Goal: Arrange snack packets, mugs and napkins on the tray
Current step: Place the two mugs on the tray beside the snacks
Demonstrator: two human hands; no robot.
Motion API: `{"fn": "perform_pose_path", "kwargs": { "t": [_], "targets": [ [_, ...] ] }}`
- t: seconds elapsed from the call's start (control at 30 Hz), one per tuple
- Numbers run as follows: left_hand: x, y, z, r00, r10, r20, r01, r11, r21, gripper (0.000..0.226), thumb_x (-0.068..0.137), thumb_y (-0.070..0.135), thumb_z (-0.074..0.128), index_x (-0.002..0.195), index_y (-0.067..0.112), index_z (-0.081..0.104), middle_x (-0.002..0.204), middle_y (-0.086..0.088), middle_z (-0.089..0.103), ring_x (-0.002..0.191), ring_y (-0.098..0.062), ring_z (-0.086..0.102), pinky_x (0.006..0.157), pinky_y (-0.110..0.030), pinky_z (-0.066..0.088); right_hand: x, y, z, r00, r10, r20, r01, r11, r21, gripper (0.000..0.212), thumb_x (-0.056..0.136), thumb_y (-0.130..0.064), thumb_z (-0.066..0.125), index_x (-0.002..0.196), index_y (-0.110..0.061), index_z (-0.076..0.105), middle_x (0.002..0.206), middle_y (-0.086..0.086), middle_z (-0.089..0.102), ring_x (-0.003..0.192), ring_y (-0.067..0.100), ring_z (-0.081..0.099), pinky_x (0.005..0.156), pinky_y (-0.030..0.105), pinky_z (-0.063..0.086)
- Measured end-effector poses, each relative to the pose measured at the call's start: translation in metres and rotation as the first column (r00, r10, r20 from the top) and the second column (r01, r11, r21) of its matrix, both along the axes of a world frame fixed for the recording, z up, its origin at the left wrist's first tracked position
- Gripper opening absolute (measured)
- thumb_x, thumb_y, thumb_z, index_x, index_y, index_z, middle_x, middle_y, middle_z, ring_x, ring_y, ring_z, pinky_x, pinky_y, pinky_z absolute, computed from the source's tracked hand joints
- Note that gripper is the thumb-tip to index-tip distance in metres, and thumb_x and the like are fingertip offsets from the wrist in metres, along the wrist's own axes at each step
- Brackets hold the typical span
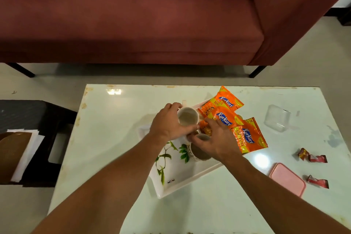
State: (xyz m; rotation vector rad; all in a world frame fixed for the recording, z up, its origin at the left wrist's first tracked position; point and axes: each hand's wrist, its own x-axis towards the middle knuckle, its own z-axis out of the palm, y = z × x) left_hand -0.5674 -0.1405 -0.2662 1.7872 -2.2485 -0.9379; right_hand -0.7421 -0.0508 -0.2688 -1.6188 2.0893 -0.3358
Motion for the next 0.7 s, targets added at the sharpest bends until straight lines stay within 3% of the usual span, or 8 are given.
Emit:
{"fn": "perform_pose_path", "kwargs": {
  "t": [0.1,0.23,0.33,0.53,0.7],
  "targets": [
    [-0.01,0.006,-0.003,0.996,0.005,0.087,0.0,0.998,-0.066,0.105,0.056,0.084,0.074,0.138,0.027,0.044,0.135,0.003,0.054,0.12,-0.017,0.056,0.089,-0.033,0.056,-0.005,0.029,-0.002,0.989,0.063,-0.135,-0.06,0.998,0.031,0.107,0.055,-0.103,0.036,0.135,-0.033,0.045,0.134,-0.003,0.056,0.123,0.023,0.054,0.097,0.047,0.049],
    [-0.018,-0.001,-0.006,0.989,-0.015,0.145,0.038,0.987,-0.158,0.092,0.066,0.069,0.081,0.138,0.023,0.047,0.135,-0.001,0.055,0.118,-0.019,0.057,0.089,-0.031,0.054,-0.012,0.049,-0.007,0.974,0.144,-0.173,-0.149,0.989,-0.014,0.096,0.059,-0.094,0.051,0.133,-0.032,0.05,0.125,-0.006,0.059,0.116,0.02,0.056,0.095,0.045,0.046],
    [-0.013,-0.009,-0.003,0.988,-0.104,0.109,0.119,0.984,-0.132,0.09,0.066,0.061,0.085,0.14,0.025,0.049,0.137,0.001,0.056,0.12,-0.019,0.056,0.091,-0.032,0.051,-0.017,0.049,-0.009,0.965,0.188,-0.185,-0.203,0.977,-0.062,0.089,0.065,-0.085,0.055,0.133,-0.028,0.054,0.123,-0.004,0.062,0.114,0.022,0.058,0.095,0.045,0.046],
    [-0.002,-0.023,0.013,0.937,-0.307,0.165,0.312,0.95,-0.007,0.099,0.07,0.053,0.086,0.153,0.024,0.04,0.15,0.002,0.049,0.132,-0.022,0.05,0.105,-0.041,0.05,-0.034,0.039,-0.005,0.924,0.333,-0.191,-0.335,0.942,0.022,0.09,0.068,-0.082,0.058,0.142,-0.031,0.049,0.13,-0.007,0.058,0.121,0.02,0.05,0.102,0.044,0.036],
    [-0.007,-0.02,0.015,0.872,-0.443,0.207,0.452,0.892,0.004,0.098,0.075,0.046,0.085,0.157,0.026,0.033,0.157,0.003,0.042,0.139,-0.022,0.044,0.109,-0.038,0.047,-0.043,0.031,-0.002,0.892,0.418,-0.172,-0.409,0.909,0.084,0.091,0.069,-0.079,0.06,0.146,-0.033,0.043,0.137,-0.009,0.053,0.128,0.018,0.044,0.107,0.043,0.029]
  ]
}}
